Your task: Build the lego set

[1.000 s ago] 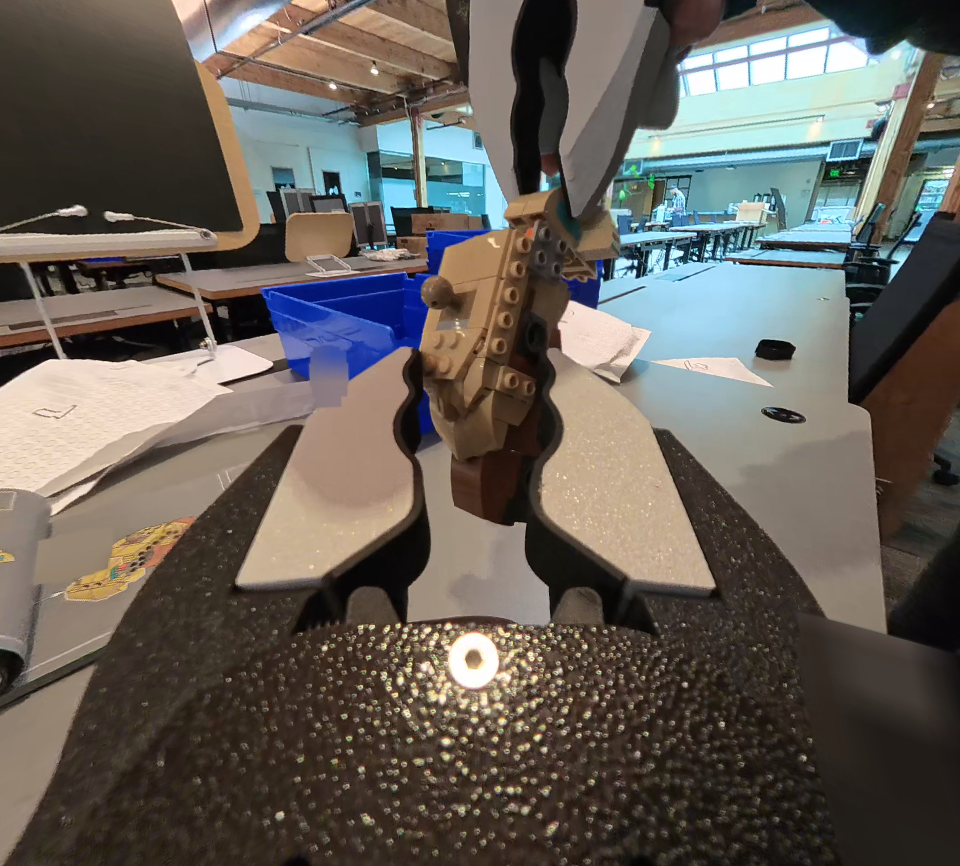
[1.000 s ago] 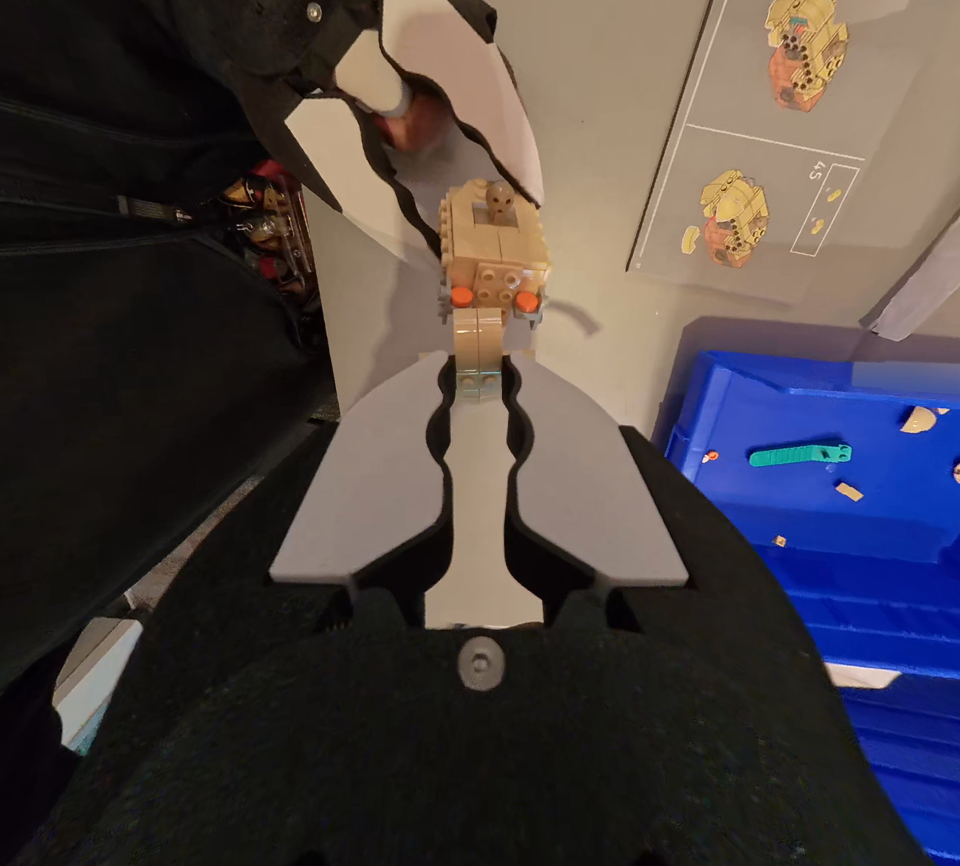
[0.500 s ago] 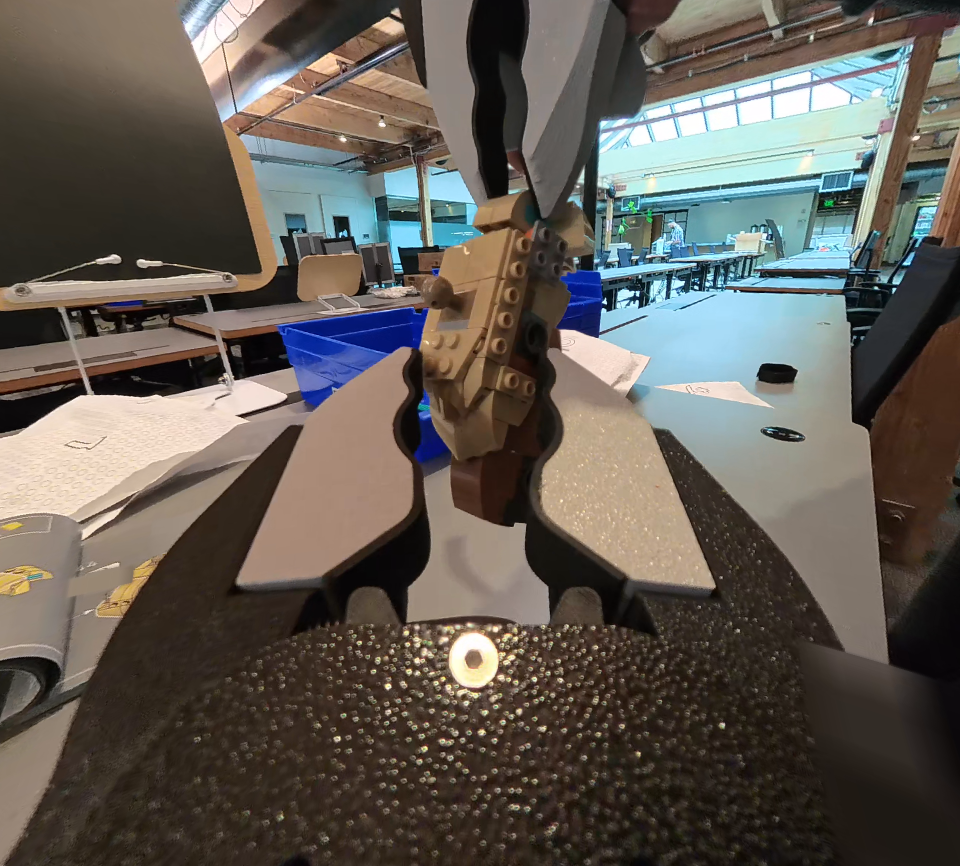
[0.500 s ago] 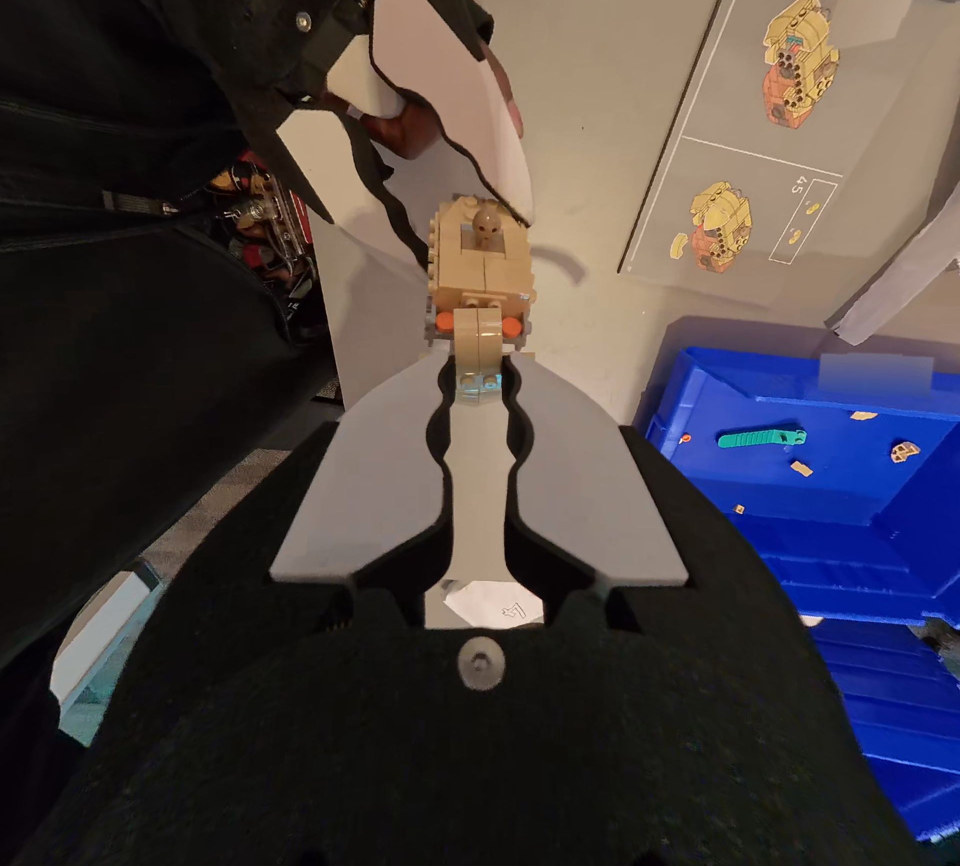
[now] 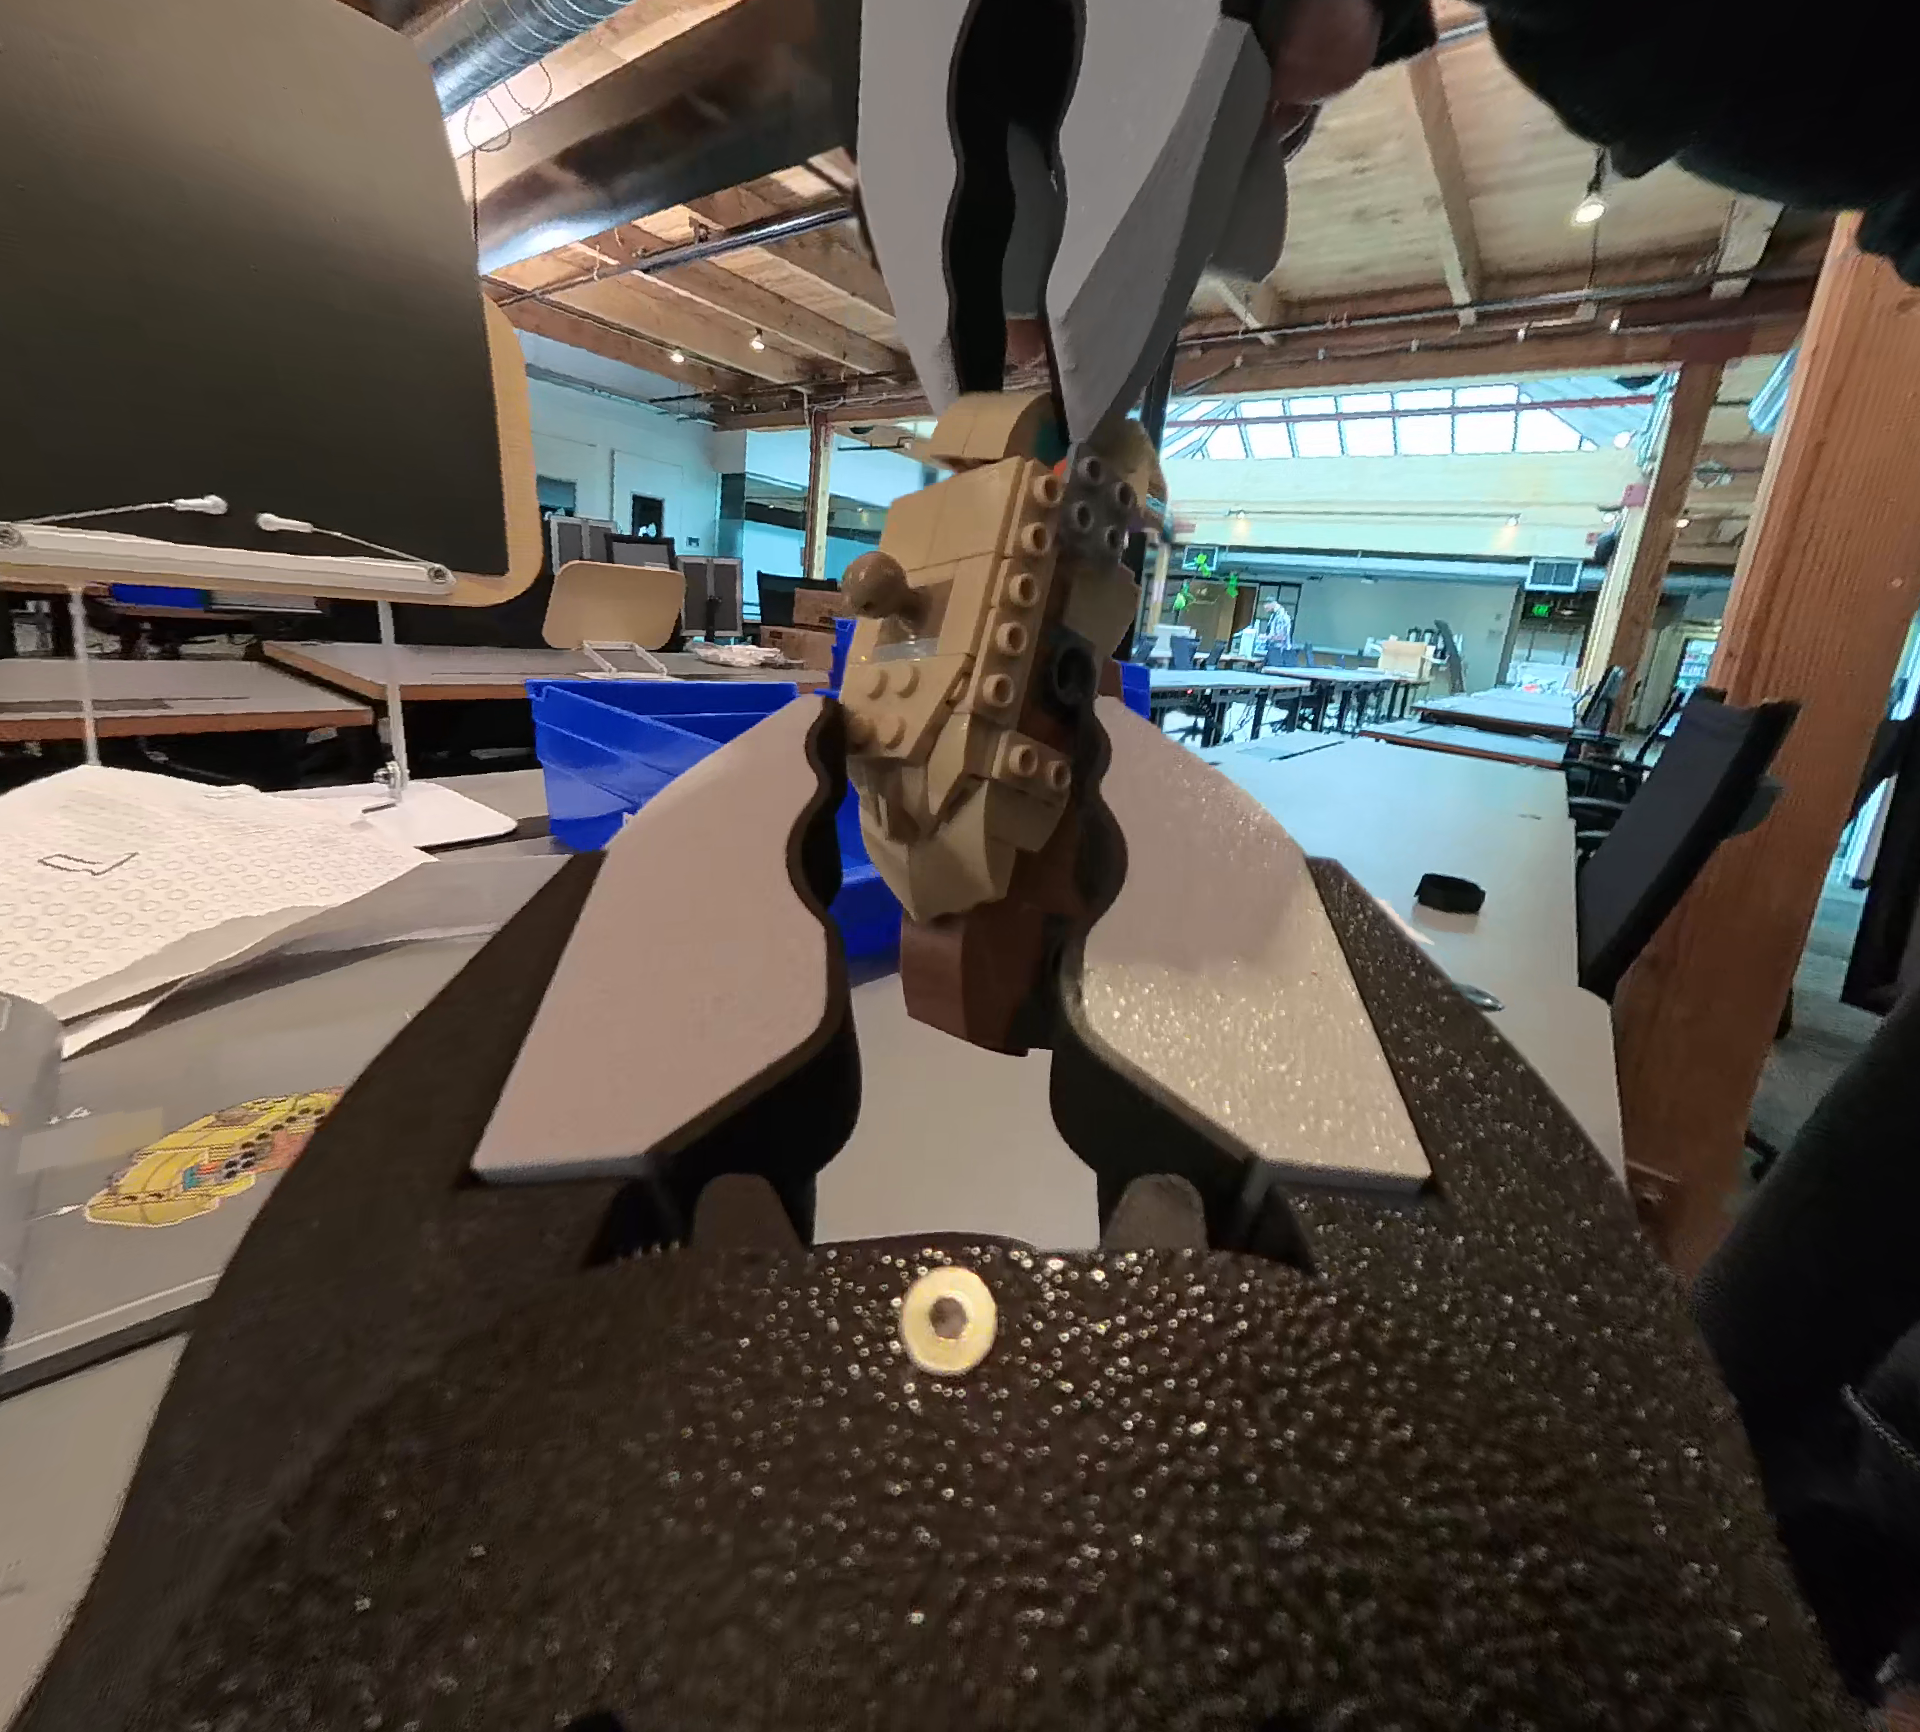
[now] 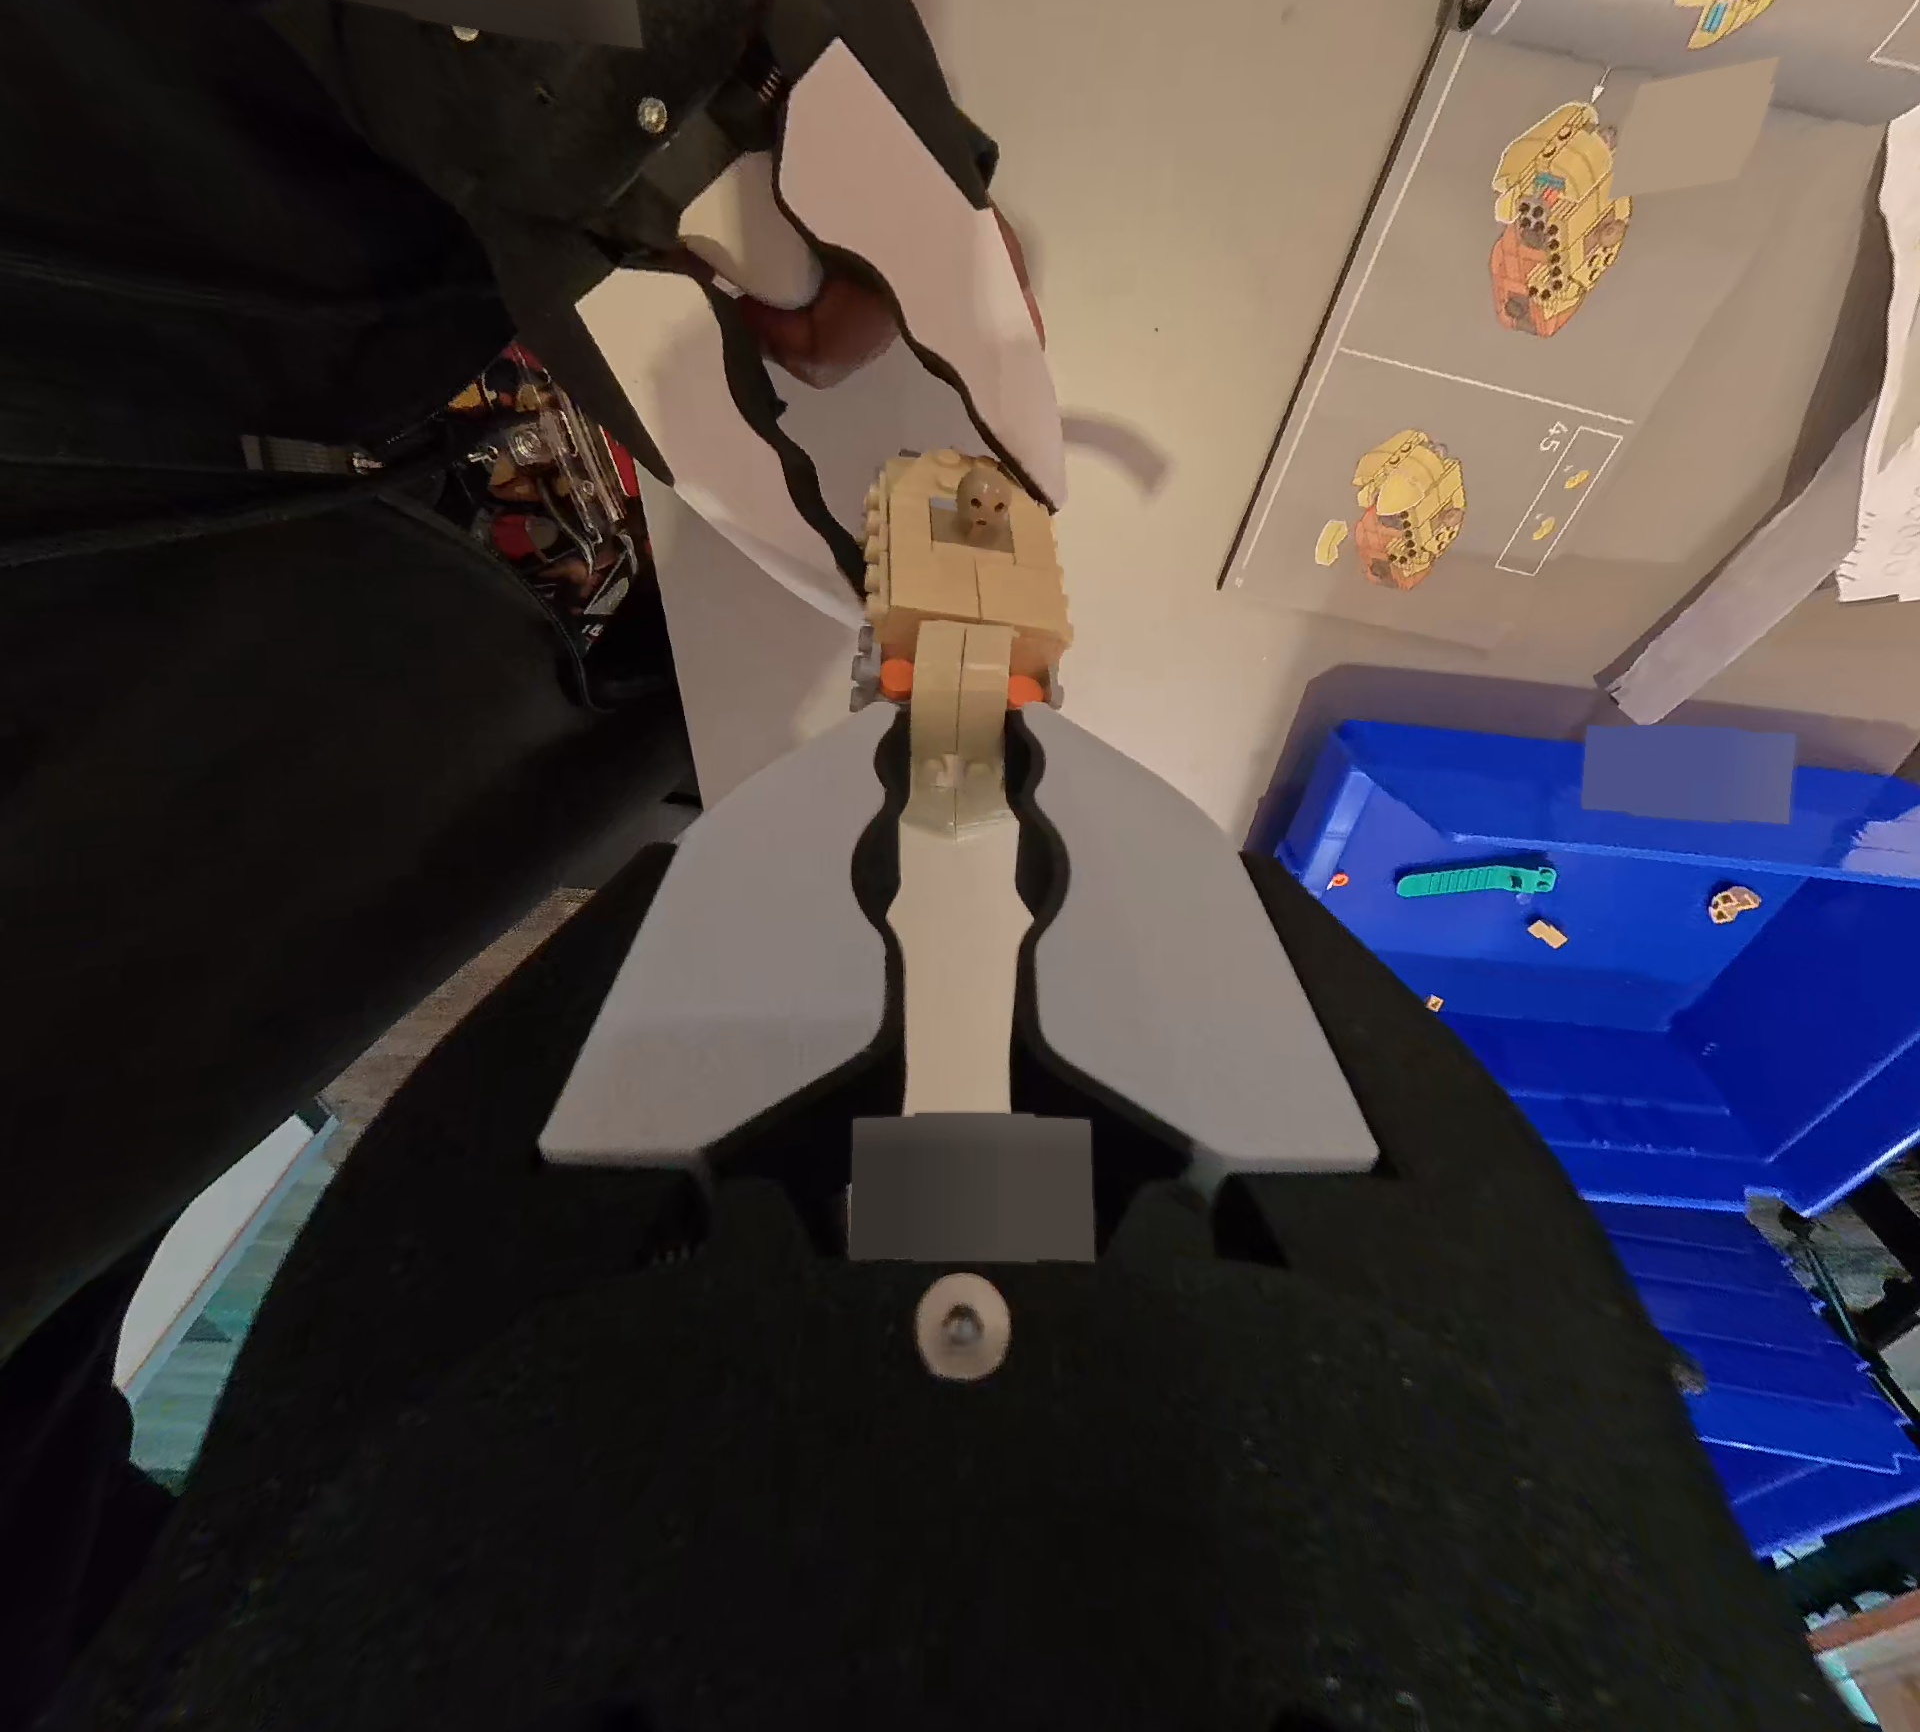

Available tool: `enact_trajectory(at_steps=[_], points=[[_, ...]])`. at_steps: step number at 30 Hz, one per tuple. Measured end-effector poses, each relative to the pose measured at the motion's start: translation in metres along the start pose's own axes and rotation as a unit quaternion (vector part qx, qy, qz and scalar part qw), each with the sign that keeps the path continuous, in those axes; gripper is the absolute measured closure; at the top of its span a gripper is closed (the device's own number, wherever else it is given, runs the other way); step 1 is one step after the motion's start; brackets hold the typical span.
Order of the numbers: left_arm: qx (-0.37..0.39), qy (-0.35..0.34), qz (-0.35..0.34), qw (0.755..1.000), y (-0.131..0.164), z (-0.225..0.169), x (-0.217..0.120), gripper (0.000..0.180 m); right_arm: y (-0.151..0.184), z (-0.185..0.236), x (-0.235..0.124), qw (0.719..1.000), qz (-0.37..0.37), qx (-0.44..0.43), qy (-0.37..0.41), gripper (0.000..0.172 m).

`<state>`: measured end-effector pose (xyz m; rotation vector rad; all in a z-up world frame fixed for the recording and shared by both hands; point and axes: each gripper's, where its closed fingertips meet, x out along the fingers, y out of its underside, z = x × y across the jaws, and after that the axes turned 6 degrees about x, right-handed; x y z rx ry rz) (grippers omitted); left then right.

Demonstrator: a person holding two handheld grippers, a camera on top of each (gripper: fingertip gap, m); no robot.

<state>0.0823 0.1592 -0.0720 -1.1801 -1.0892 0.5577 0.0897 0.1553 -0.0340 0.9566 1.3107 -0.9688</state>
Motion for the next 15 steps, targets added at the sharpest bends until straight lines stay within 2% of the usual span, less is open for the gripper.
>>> enact_trajectory(at_steps=[15], points=[[-0.025, -0.002, -0.055, 0.998, -0.017, 0.005, -0.010, 0.140, -0.018, 0.008, -0.008, 1.000, -0.005, -0.002, -0.001, 0.152]])
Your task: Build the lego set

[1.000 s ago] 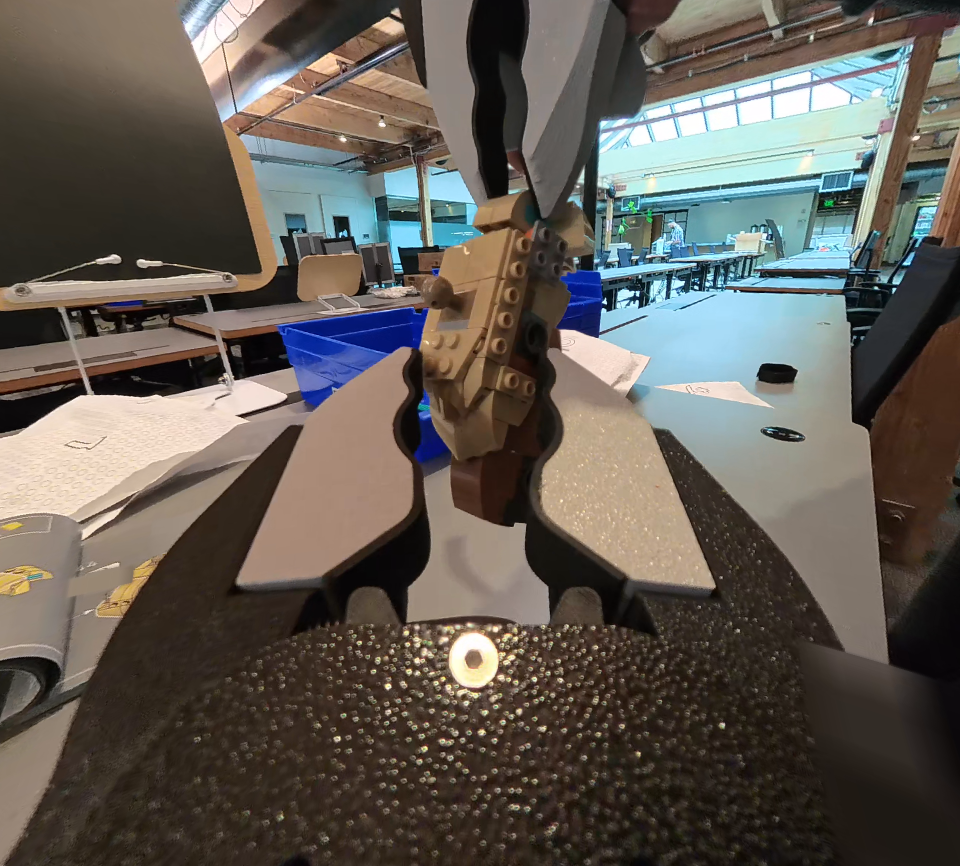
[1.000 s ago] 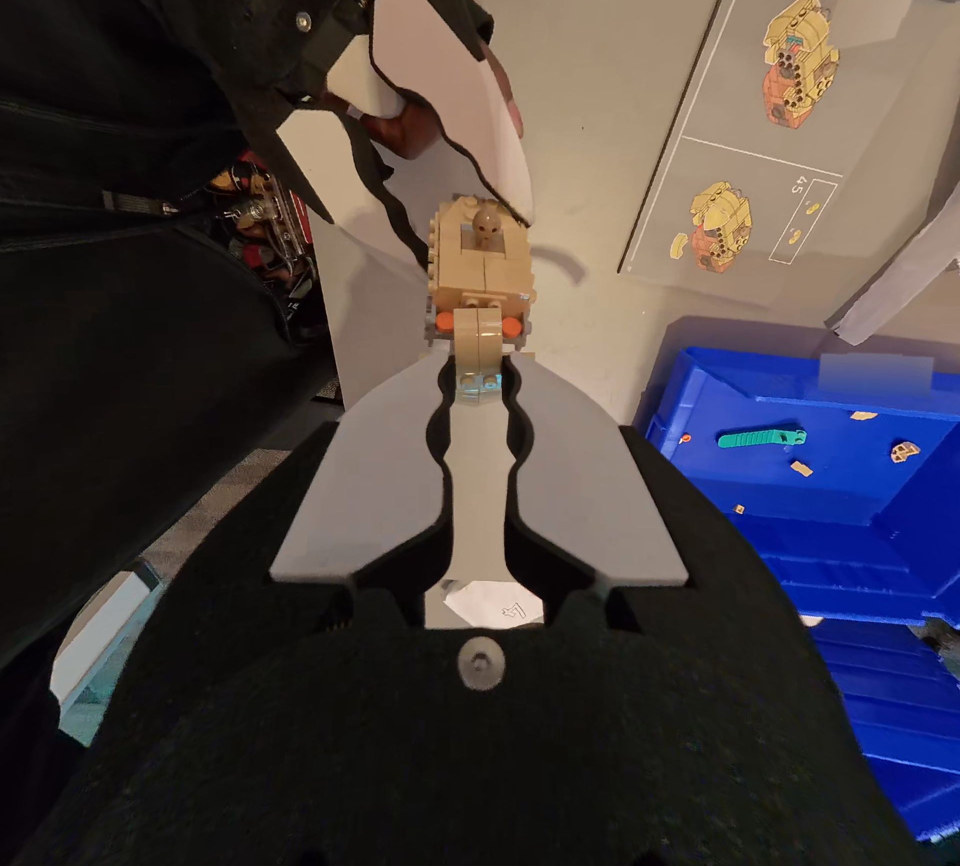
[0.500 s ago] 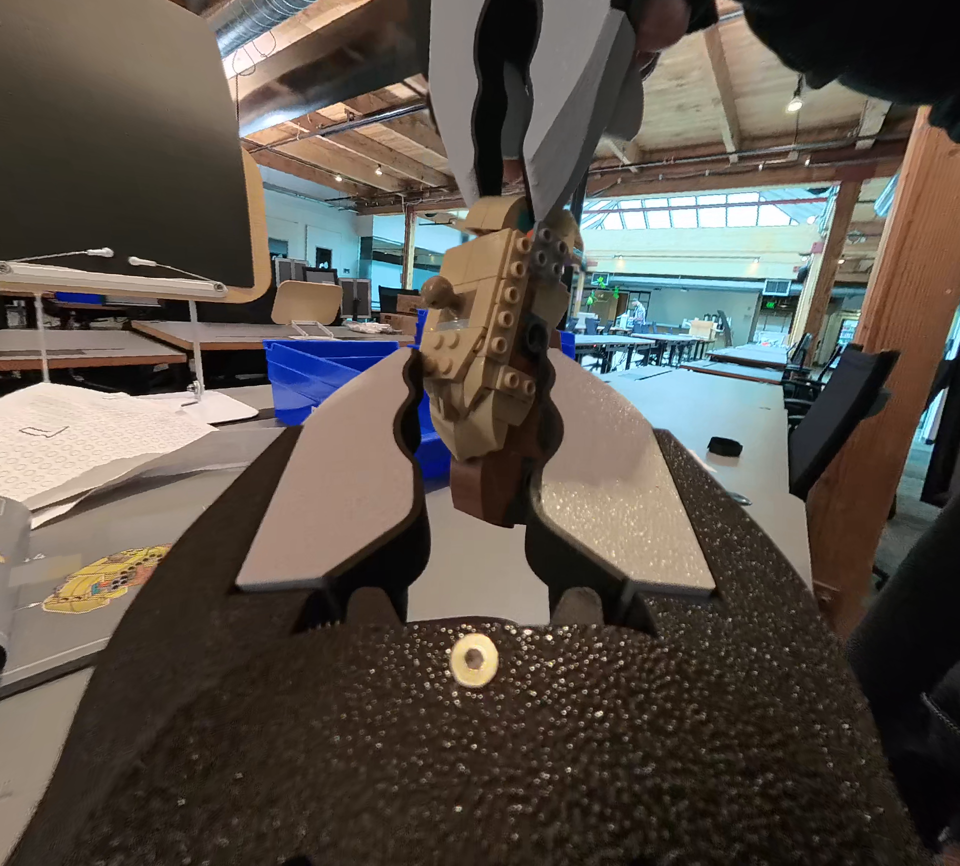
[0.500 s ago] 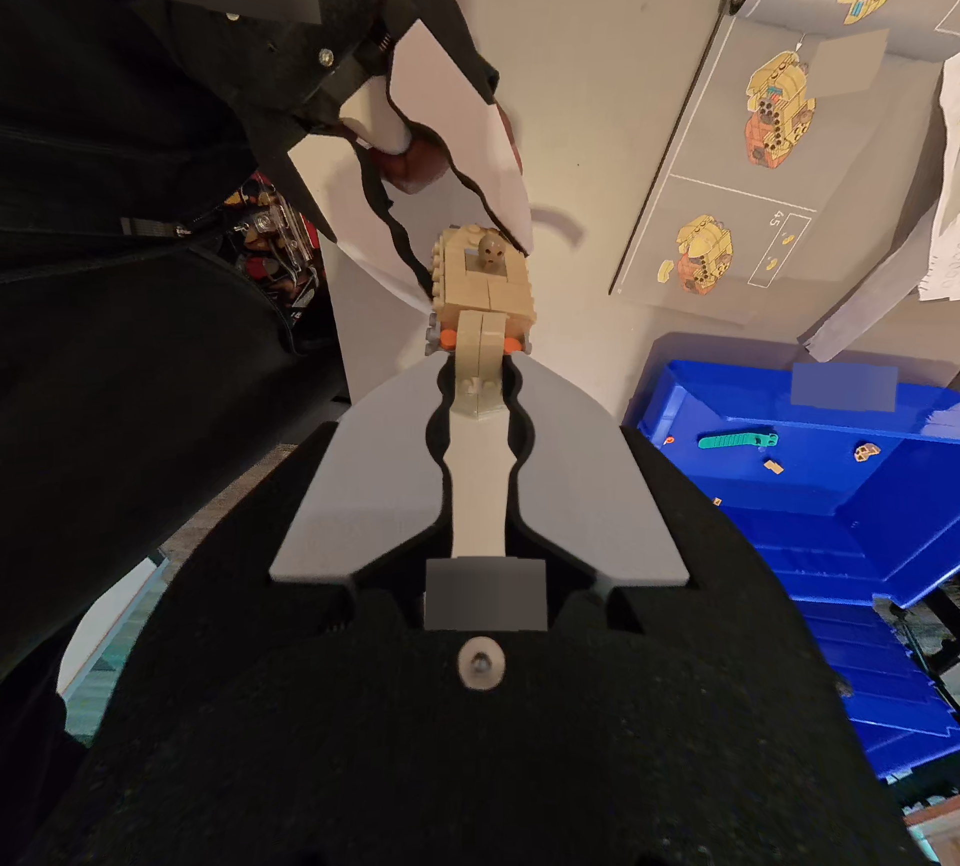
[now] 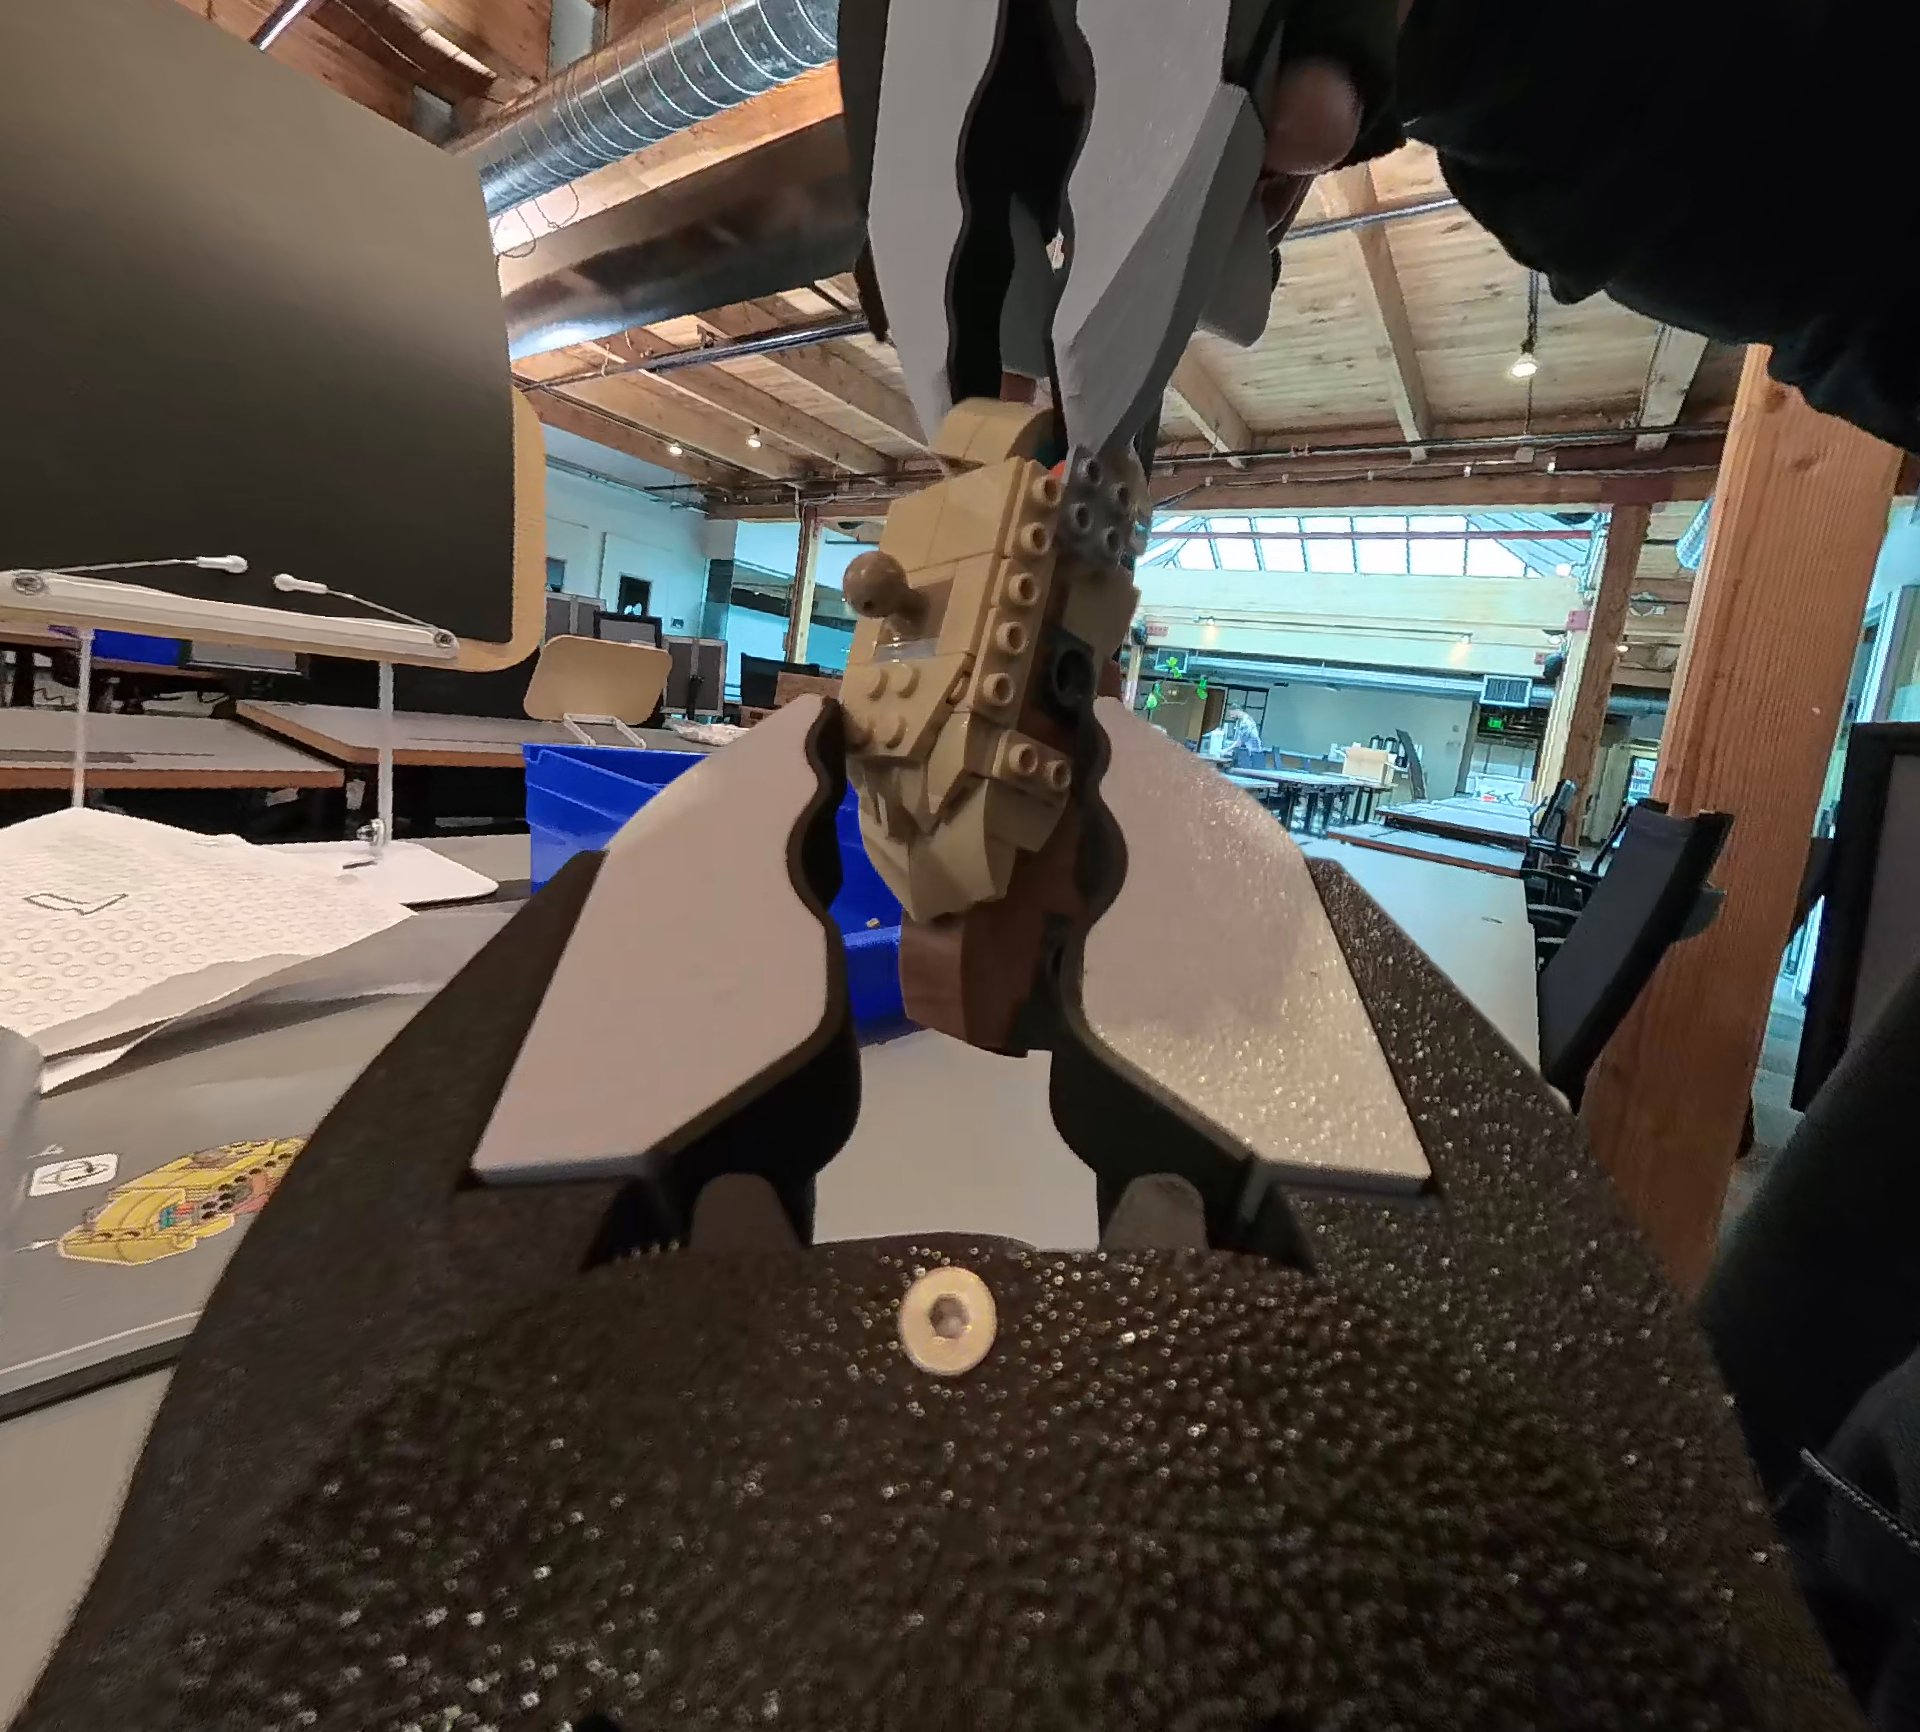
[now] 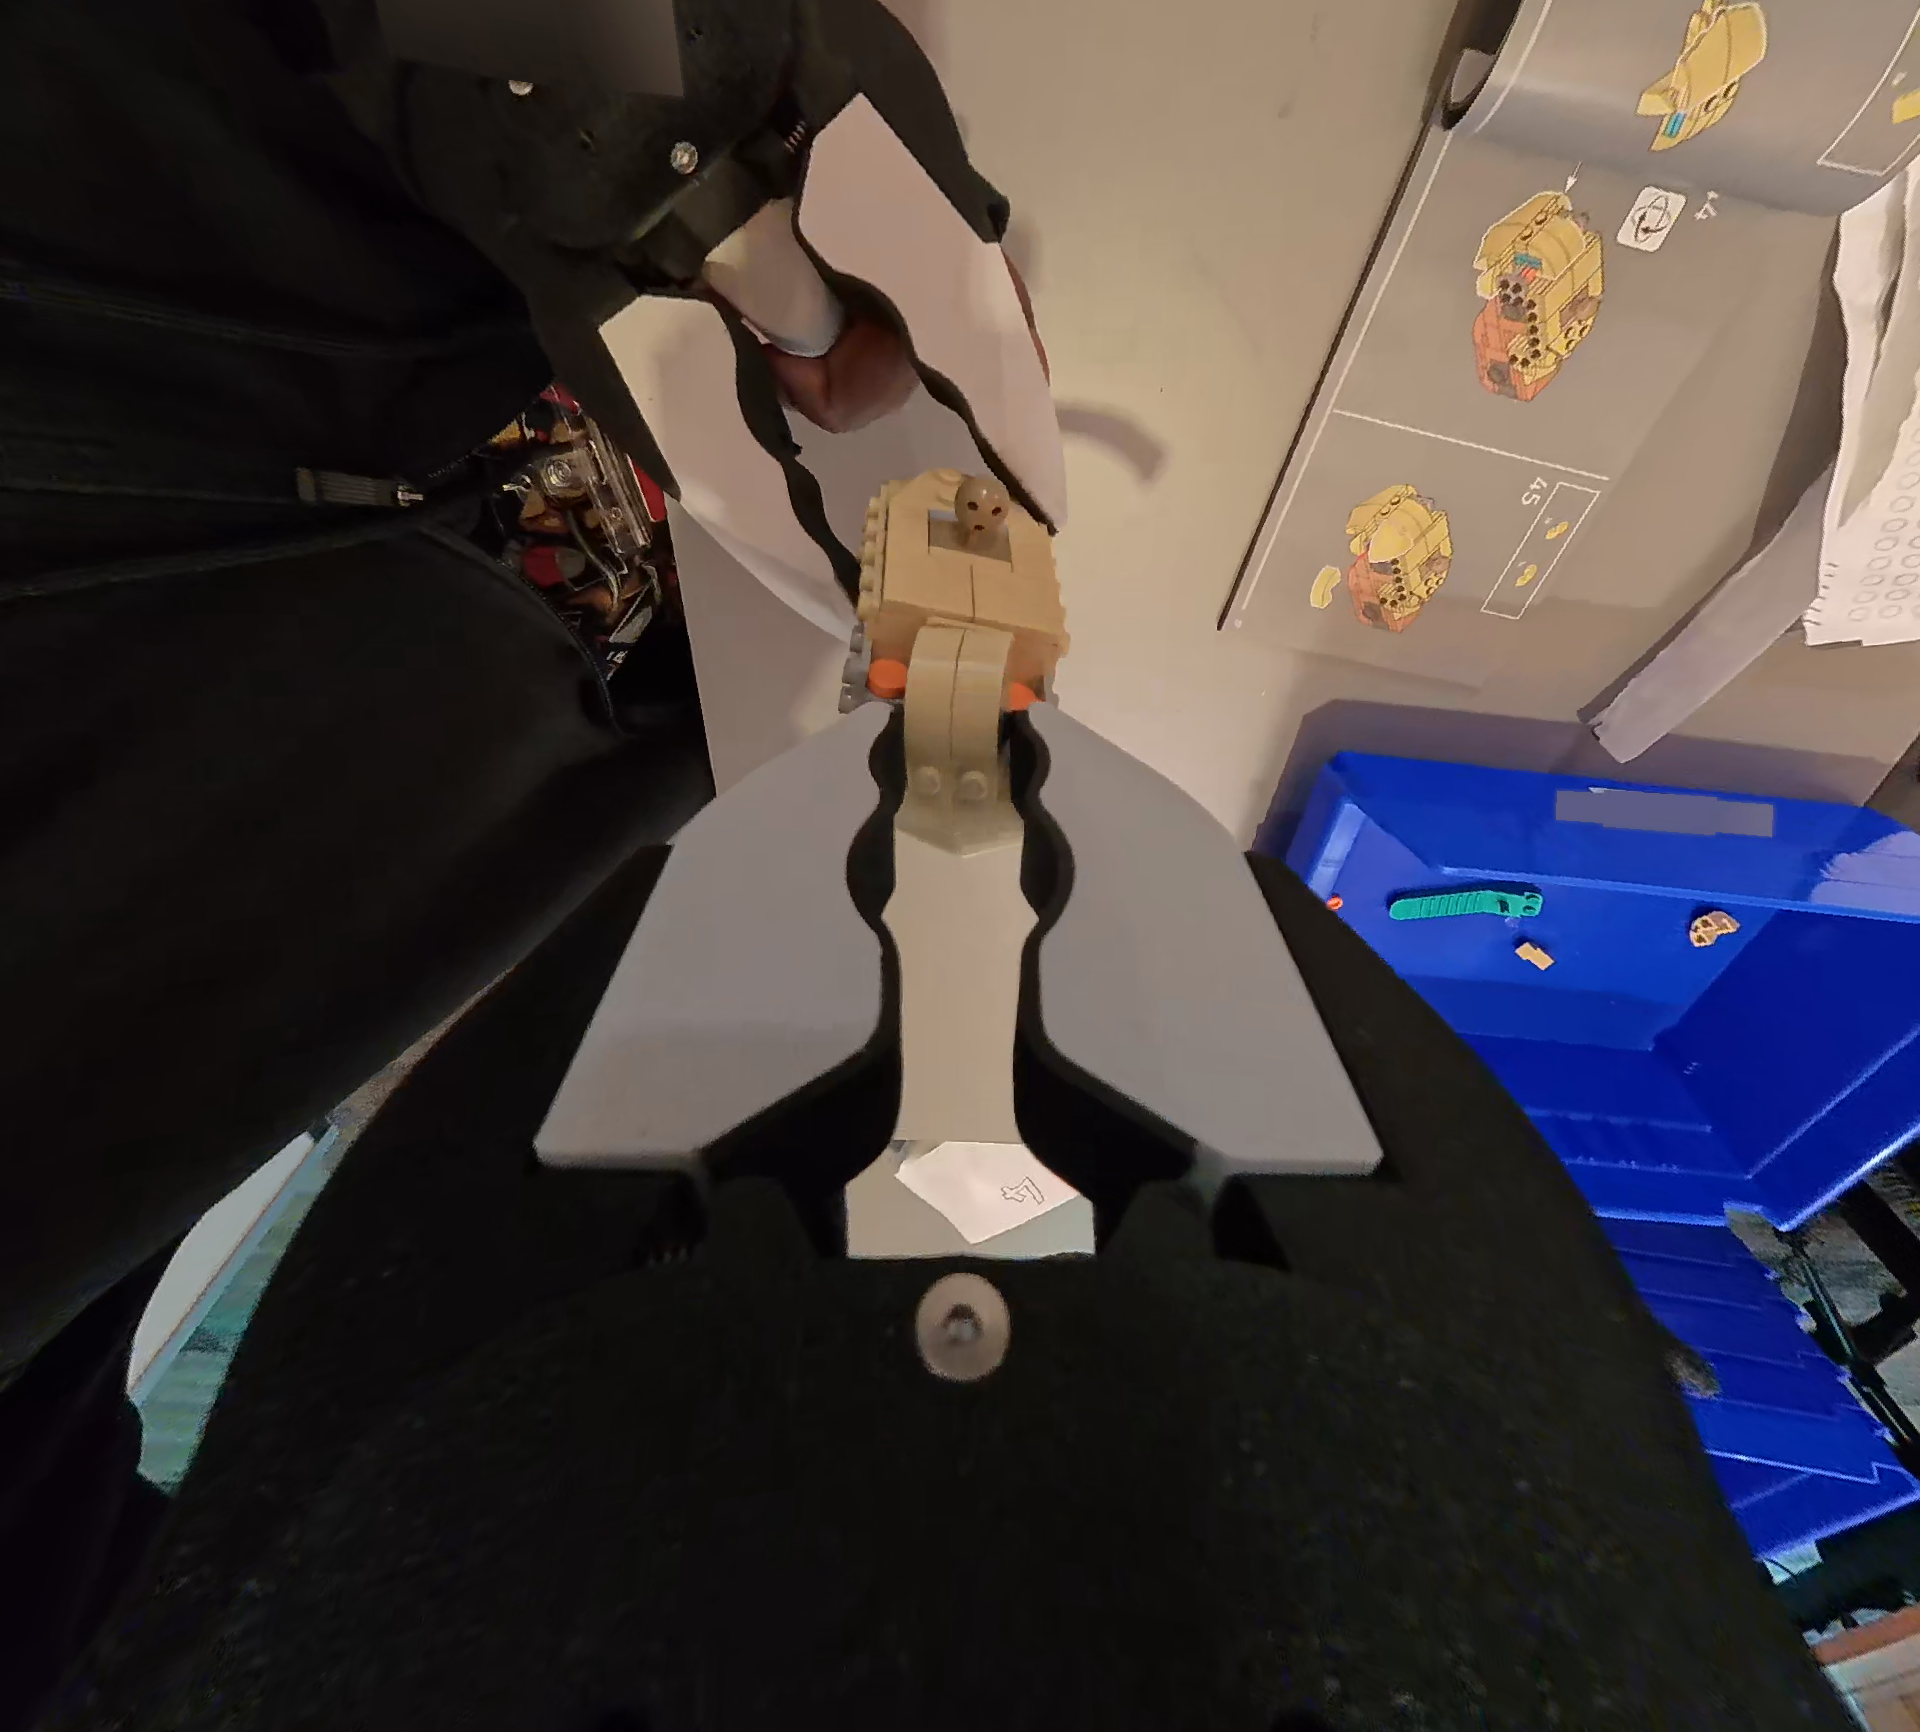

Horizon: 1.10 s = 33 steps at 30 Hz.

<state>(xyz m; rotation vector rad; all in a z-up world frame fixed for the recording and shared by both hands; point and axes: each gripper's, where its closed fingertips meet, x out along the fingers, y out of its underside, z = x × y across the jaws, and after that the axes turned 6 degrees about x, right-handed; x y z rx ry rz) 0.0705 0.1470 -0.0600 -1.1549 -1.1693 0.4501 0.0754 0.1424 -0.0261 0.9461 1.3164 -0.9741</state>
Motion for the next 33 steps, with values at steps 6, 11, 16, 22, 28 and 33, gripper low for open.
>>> enact_trajectory(at_steps=[6, 11, 16, 22, 28, 33], points=[[-0.003, 0.004, -0.007, 1.000, -0.002, -0.001, -0.001, 0.140, 0.000, 0.001, -0.001, 1.000, -0.005, 0.000, 0.002, 0.152], [-0.004, 0.006, -0.009, 1.000, -0.002, -0.001, -0.001, 0.140, 0.000, 0.001, -0.001, 1.000, -0.011, 0.004, 0.001, 0.151], [-0.006, 0.001, -0.014, 1.000, -0.004, 0.000, -0.002, 0.140, -0.001, 0.002, -0.001, 1.000, -0.013, 0.005, 0.007, 0.150], [-0.020, -0.001, -0.019, 1.000, -0.005, 0.003, -0.004, 0.139, -0.006, 0.002, -0.001, 0.999, -0.016, 0.004, 0.027, 0.150], [-0.018, -0.026, 0.007, 0.999, 0.002, 0.013, -0.007, 0.140, -0.004, -0.014, 0.008, 0.997, -0.057, 0.025, 0.045, 0.168], [-0.018, -0.066, 0.040, 0.997, 0.008, 0.042, -0.016, 0.139, 0.036, -0.052, 0.039, 0.974, -0.183, 0.119, 0.060, 0.156]])
